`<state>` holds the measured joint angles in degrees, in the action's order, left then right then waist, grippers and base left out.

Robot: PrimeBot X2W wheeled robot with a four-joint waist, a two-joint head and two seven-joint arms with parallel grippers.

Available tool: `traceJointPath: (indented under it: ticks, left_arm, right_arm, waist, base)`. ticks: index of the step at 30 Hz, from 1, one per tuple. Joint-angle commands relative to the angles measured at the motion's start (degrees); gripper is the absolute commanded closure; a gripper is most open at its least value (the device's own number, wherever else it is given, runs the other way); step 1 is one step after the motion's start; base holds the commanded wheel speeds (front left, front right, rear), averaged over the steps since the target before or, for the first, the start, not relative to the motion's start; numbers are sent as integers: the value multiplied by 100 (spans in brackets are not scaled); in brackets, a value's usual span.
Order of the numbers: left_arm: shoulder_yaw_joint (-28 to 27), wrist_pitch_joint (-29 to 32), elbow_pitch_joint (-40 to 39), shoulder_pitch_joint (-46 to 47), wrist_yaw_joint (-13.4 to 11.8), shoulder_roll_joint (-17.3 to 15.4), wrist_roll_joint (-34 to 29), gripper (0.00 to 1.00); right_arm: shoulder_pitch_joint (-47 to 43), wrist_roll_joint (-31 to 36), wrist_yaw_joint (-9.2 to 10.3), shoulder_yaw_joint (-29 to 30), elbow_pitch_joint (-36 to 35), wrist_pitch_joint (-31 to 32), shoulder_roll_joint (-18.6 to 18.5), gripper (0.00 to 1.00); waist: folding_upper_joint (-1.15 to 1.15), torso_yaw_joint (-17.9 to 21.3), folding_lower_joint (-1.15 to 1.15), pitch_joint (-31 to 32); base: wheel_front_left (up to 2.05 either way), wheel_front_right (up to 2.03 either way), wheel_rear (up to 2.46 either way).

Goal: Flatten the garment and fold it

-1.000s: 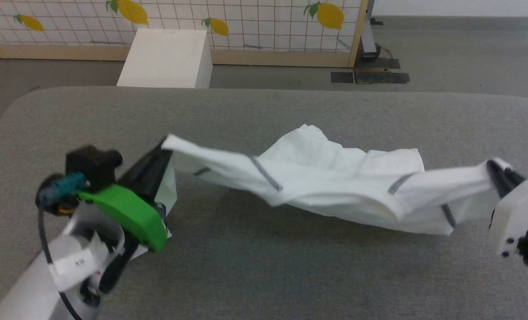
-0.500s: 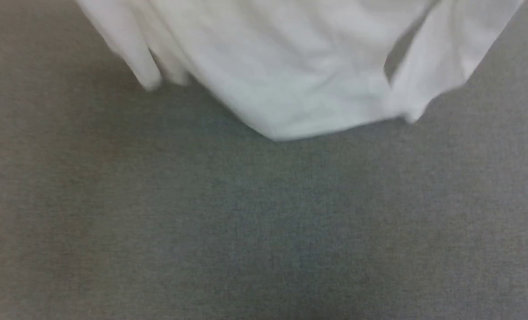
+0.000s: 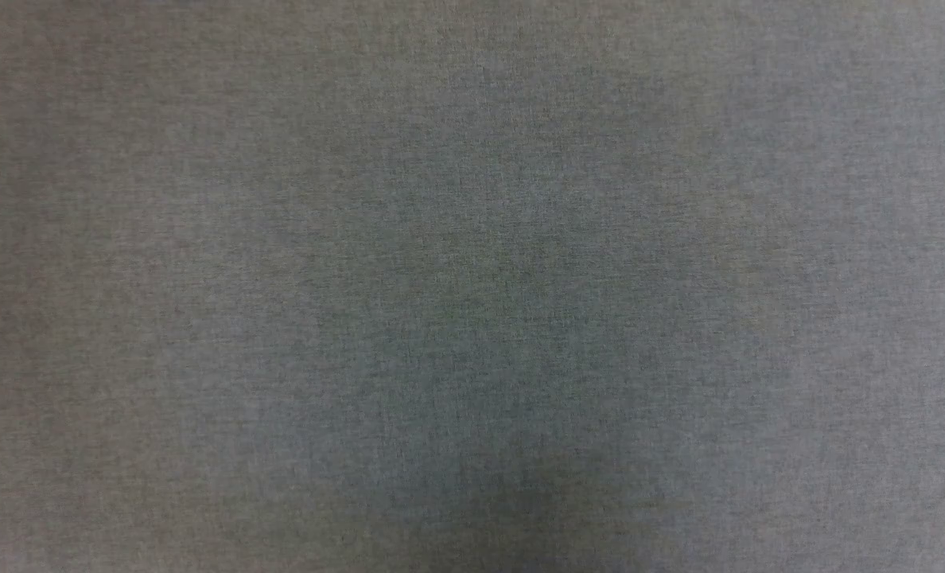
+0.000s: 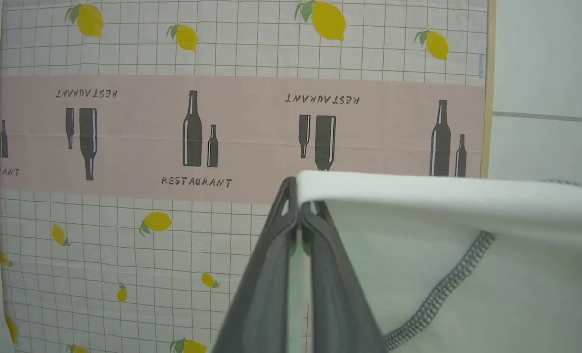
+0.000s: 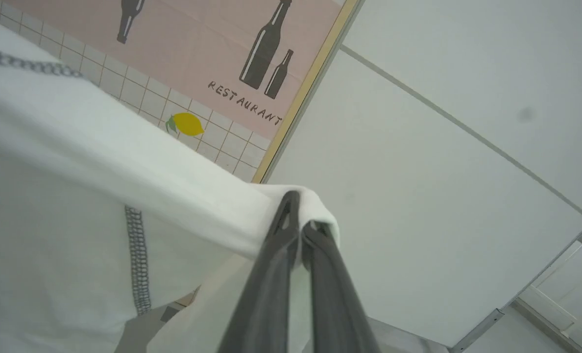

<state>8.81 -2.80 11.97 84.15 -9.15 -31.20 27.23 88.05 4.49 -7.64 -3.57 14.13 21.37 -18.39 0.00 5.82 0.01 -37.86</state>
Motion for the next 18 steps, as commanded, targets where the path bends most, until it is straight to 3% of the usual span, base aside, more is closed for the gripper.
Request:
traceJointPath:
  ticks: [1,5,6,11,18]
  left_arm:
    - [-78,-53,135,-146,-23,-87,41,100]
    - [63,-67,656,-893,92,-90,91,100]
    - [211,29,1072,-1479,180,-78,131,100]
    - [593,398,1664,-2598,370,1,203,100]
    - [964,1130,1797,-4068,660,143,565,100]
  right_arm:
    - [-113,16,15,83,137,-38,-41,100]
    - [-742,-182,15,-74,560,-125,52,100]
    - [-1281,-389,15,-204,806,-149,114,100]
    - [-2320,-811,15,-395,1114,-213,226,100]
    - [-3880,-1475,15,-624,997,-94,131,100]
  waist:
    - [0,34,-1,-113]
    - [0,-48,-1,46]
    - [0,-89,-1,192]
    - [0,-156,-1,612]
    - [0,-281,-1,1396]
  base:
    - [0,0,0]
    - [0,0,0]
    - [0,0,0]
    - [0,0,0]
    - [0,0,0]
